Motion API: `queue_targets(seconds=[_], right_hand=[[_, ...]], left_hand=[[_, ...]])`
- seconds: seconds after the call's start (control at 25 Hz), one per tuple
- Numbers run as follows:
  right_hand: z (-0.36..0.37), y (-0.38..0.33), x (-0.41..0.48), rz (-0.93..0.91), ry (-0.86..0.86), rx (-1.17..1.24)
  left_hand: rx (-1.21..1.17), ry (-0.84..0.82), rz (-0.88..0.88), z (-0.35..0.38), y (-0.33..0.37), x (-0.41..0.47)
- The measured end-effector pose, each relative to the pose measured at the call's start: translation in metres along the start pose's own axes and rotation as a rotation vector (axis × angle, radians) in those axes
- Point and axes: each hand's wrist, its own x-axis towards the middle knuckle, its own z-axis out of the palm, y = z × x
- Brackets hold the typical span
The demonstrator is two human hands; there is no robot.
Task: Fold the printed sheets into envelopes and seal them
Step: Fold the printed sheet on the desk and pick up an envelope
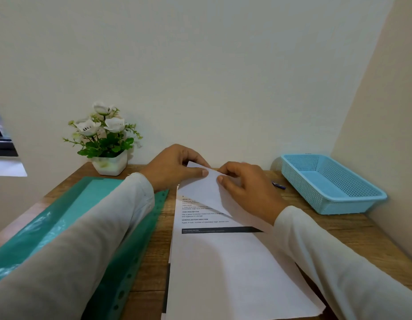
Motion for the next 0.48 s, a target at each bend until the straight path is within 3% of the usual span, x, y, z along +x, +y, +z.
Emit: queue_targets(seconds=[0.28,0.48], right_hand=[[-0.007,-0.008,0.007,-0.042,0.014,0.113],[-0.026,0.007,0.007,0.028,-0.053,0.144]], left_hand=[[-0.091,0.104,0.091,0.005,0.014,-0.004],[-0.069,0.199,0.109,-0.005,0.010,-0.004]])
